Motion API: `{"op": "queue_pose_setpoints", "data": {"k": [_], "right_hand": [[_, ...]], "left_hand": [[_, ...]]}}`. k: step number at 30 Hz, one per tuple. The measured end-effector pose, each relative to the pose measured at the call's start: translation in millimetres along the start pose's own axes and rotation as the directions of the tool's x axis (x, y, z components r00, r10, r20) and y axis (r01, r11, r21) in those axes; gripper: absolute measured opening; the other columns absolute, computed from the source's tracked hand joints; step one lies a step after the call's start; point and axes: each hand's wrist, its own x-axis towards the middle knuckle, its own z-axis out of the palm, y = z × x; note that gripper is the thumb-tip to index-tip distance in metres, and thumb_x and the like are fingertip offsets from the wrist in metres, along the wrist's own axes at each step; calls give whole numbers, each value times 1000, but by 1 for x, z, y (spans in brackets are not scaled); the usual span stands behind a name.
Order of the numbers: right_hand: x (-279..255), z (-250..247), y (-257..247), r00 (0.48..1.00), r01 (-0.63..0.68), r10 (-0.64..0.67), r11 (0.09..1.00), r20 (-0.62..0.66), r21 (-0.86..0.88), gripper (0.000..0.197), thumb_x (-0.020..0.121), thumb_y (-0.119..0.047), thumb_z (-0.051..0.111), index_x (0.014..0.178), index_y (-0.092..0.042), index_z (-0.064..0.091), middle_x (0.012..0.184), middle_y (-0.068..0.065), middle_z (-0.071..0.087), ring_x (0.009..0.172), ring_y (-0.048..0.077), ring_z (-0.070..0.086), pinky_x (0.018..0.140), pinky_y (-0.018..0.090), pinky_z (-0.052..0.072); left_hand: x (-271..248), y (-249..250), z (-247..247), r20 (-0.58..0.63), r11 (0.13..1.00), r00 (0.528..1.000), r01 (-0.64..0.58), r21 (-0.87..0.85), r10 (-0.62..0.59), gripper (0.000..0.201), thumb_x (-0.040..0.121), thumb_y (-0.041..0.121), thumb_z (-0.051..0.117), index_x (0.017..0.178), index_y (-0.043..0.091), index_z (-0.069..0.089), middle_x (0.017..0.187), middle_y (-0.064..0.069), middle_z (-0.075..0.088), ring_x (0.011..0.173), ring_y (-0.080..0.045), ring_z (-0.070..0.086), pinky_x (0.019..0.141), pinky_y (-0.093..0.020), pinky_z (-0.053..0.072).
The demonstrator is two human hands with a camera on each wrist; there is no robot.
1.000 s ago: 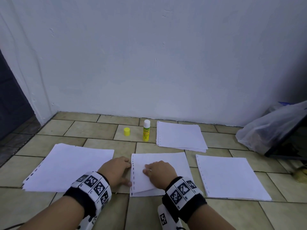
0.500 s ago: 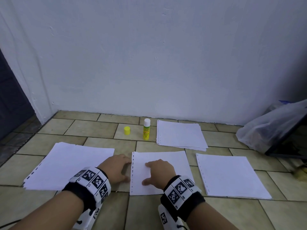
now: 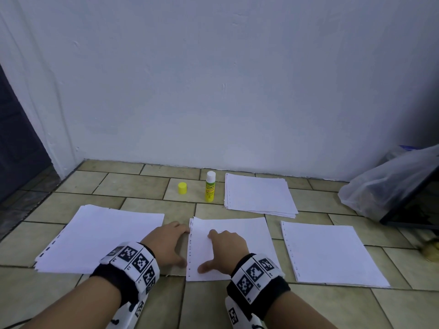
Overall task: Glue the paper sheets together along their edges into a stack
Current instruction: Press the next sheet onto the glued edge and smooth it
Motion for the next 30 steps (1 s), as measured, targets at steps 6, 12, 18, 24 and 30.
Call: {"op": "queue_pose_setpoints", "data": {"k": [6, 12, 18, 24, 30], "right_hand": [[3, -1, -3, 1000, -7, 7, 1000, 5, -11, 70, 77, -47, 73, 127, -9, 42, 117, 11, 58, 106, 28, 56, 84, 33, 43], [2, -5, 3, 999, -6, 5, 1000, 47, 18, 67, 82, -46, 68, 136, -13, 43, 128, 10, 53, 117, 28, 52, 94, 37, 45], [2, -6, 11, 999, 8, -10, 998, 39, 66, 58, 89, -45, 59, 139, -18, 46, 139, 5, 49, 126, 24, 47, 103, 35, 40], [2, 2, 8, 999, -24, 22, 998, 43, 52, 69, 82, -52, 65, 138, -18, 44, 135, 8, 48, 124, 27, 46, 101, 37, 40], [3, 7, 4, 998, -52, 50, 997, 32, 56, 73, 80, -53, 66, 139, -18, 41, 132, 10, 46, 122, 30, 44, 100, 39, 42]], "left_hand": [[-2, 5, 0, -7, 1000, 1000, -8, 10, 8, 68, 85, 42, 64, 145, 30, 32, 137, 5, 40, 118, -17, 50, 98, -26, 42], [0, 3, 2, -10, 1000, 1000, 3, 28, -2, 60, 90, 34, 58, 146, 30, 35, 139, 7, 38, 118, -18, 50, 100, -27, 42], [1, 3, 3, -53, 999, 998, -14, 29, 15, 53, 94, 31, 54, 144, 28, 38, 139, 6, 40, 118, -17, 51, 98, -24, 41], [1, 0, 4, -34, 1000, 999, -20, 20, 21, 58, 90, 43, 58, 143, 28, 40, 138, 8, 41, 119, -14, 49, 101, -26, 40], [1, -1, 6, -16, 1000, 1000, -14, 14, 14, 71, 83, 48, 68, 145, 29, 39, 139, 11, 40, 122, -12, 47, 103, -26, 39]]}}
